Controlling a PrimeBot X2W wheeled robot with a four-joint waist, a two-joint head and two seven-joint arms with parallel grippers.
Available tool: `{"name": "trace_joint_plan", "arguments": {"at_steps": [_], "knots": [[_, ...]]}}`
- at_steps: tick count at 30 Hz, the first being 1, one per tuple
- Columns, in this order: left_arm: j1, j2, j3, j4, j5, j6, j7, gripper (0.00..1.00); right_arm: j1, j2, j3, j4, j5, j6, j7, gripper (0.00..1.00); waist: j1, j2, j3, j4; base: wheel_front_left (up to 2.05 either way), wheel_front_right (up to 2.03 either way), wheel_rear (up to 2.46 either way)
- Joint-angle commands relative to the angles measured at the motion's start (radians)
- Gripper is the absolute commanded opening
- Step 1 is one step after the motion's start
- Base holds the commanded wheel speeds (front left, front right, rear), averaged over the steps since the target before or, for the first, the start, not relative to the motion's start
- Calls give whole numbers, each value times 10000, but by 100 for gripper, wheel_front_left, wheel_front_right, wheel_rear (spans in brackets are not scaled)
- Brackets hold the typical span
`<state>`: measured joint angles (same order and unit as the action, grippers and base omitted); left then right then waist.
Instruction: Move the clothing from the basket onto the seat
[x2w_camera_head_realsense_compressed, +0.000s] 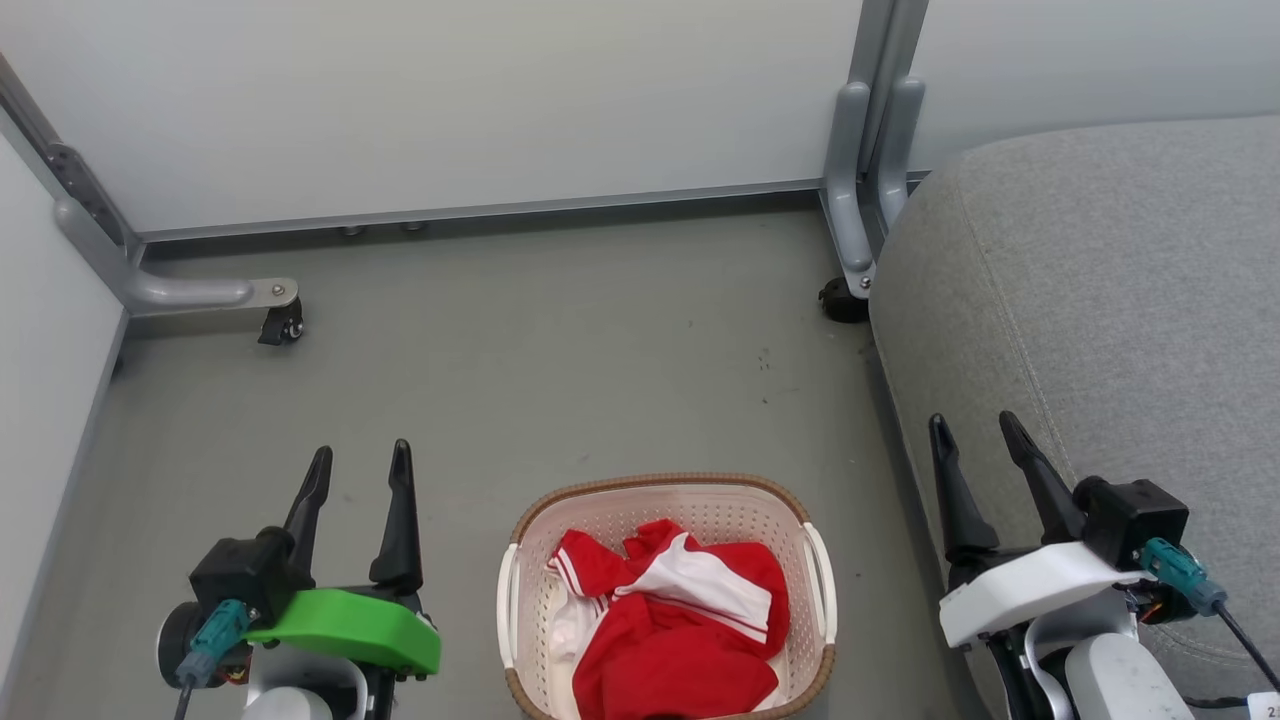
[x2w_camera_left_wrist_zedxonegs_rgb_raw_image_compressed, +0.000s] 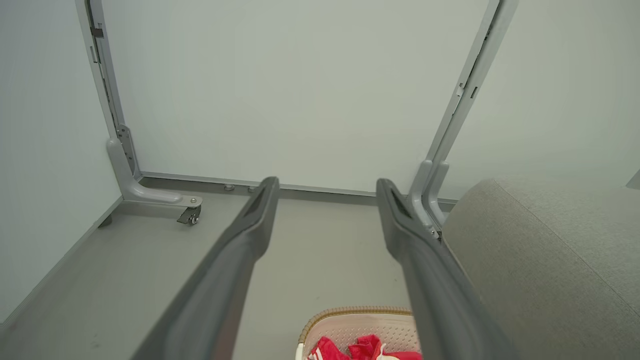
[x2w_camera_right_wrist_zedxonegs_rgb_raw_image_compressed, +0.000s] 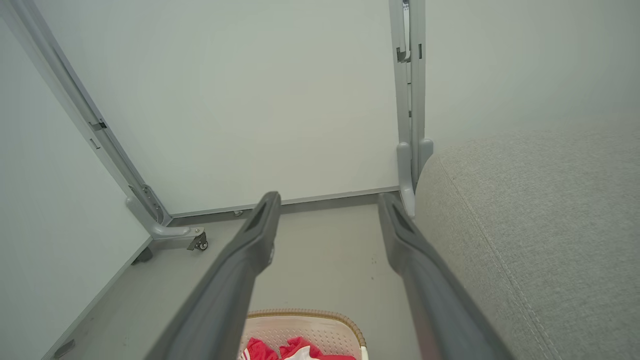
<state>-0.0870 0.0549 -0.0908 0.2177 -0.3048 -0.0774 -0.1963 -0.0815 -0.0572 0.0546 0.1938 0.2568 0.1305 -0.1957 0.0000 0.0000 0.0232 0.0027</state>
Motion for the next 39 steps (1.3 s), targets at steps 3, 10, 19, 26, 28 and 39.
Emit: {"name": "trace_joint_plan", "arguments": {"at_steps": [3, 10, 19, 26, 28, 39], "knots": [[61, 74, -4, 34, 379, 50, -120, 100, 8, -3, 58, -47, -414, 3, -139, 100, 0, 0, 14, 1, 0, 0, 0], [64, 48, -40, 173, 899, 67, -280, 100, 68, 26, 108, -95, -915, 3, -292, 100, 0, 0, 14, 32, 0, 0, 0], [84, 17, -91, 261, 1489, 65, -443, 100, 138, 49, 112, -219, -1366, 3, -307, 100, 0, 0, 56, 50, 0, 0, 0], [118, -2, -130, 262, 1945, 52, -567, 100, 181, 55, 73, -331, -1740, 4, -388, 100, 0, 0, 80, 60, 0, 0, 0], [145, -9, -130, 274, 2060, 48, -622, 100, 190, 57, 87, -356, -1811, 4, -378, 100, 0, 0, 92, 61, 0, 0, 0], [139, -29, -57, 305, 2219, 14, -685, 100, 209, 56, 55, -392, -1873, 2, -391, 100, 0, 0, 150, 61, 0, 0, 0]]}}
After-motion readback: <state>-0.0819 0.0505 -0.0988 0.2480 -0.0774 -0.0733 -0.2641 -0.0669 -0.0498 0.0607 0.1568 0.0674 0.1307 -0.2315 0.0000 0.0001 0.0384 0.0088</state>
